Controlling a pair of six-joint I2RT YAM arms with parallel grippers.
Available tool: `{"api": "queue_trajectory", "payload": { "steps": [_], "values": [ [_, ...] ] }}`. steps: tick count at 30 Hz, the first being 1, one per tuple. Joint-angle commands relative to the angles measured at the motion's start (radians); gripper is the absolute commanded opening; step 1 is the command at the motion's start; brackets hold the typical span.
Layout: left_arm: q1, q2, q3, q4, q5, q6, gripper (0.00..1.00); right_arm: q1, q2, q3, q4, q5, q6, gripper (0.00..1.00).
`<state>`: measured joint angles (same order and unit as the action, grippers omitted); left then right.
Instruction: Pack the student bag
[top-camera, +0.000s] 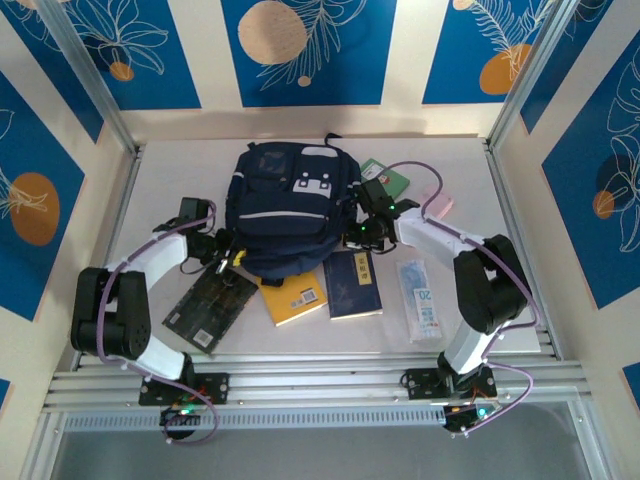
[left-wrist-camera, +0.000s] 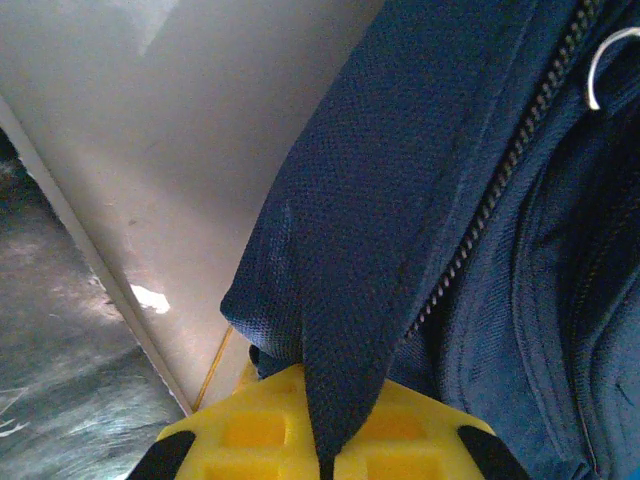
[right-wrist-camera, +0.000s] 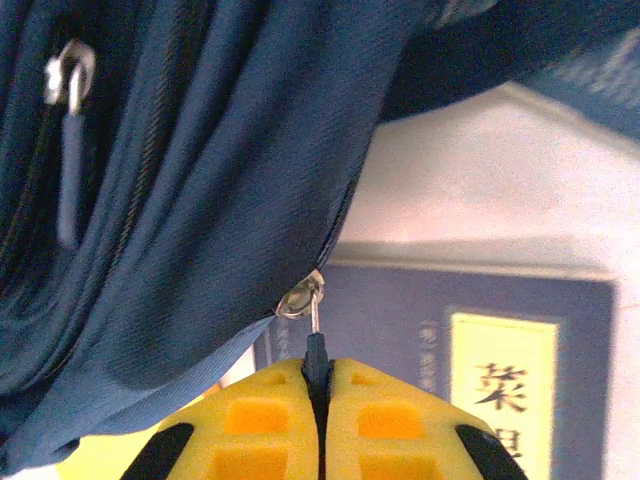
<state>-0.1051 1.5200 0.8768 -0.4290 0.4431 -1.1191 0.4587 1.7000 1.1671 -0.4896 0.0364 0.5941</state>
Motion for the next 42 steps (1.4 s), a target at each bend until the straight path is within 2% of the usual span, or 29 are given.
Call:
{"api": "queue_trajectory", "payload": {
  "steps": [1, 8, 13, 18, 20, 24, 26, 32, 36, 42],
  "values": [
    [0.024, -0.027, 0.028, -0.023, -0.031, 0.019, 0.00, -0.077, 0.042, 0.033, 0.022, 0.039, 0.037, 0.00],
    [0.024, -0.028, 0.024, -0.020, -0.020, 0.030, 0.00, -0.163, 0.148, 0.137, 0.049, -0.058, 0.034, 0.00],
    [0.020, -0.036, 0.038, -0.006, 0.003, 0.051, 0.00, -0.170, 0.166, 0.207, 0.042, -0.110, 0.000, 0.03],
    [0.020, -0.045, 0.038, 0.109, 0.139, 0.063, 0.00, -0.139, 0.175, 0.289, 0.049, -0.175, -0.022, 0.09],
    [0.019, -0.075, 0.042, 0.125, 0.160, 0.082, 0.00, -0.119, 0.203, 0.352, 0.033, -0.206, -0.030, 0.11],
    [0.019, -0.173, 0.052, 0.119, 0.140, 0.128, 0.00, -0.081, 0.276, 0.484, -0.006, -0.244, -0.047, 0.13],
    [0.009, -0.217, 0.052, 0.117, 0.134, 0.148, 0.03, -0.070, 0.311, 0.537, -0.017, -0.261, -0.046, 0.14],
    [-0.071, -0.287, 0.038, 0.081, 0.093, 0.205, 0.07, -0.068, 0.415, 0.665, -0.032, -0.360, -0.044, 0.16],
    [-0.117, -0.301, 0.016, 0.078, 0.048, 0.217, 0.08, -0.052, 0.508, 0.794, -0.081, -0.418, -0.058, 0.21],
    [-0.133, -0.269, 0.020, 0.107, 0.029, 0.205, 0.10, 0.012, 0.670, 1.026, -0.170, -0.439, -0.061, 0.32]
  ]
}}
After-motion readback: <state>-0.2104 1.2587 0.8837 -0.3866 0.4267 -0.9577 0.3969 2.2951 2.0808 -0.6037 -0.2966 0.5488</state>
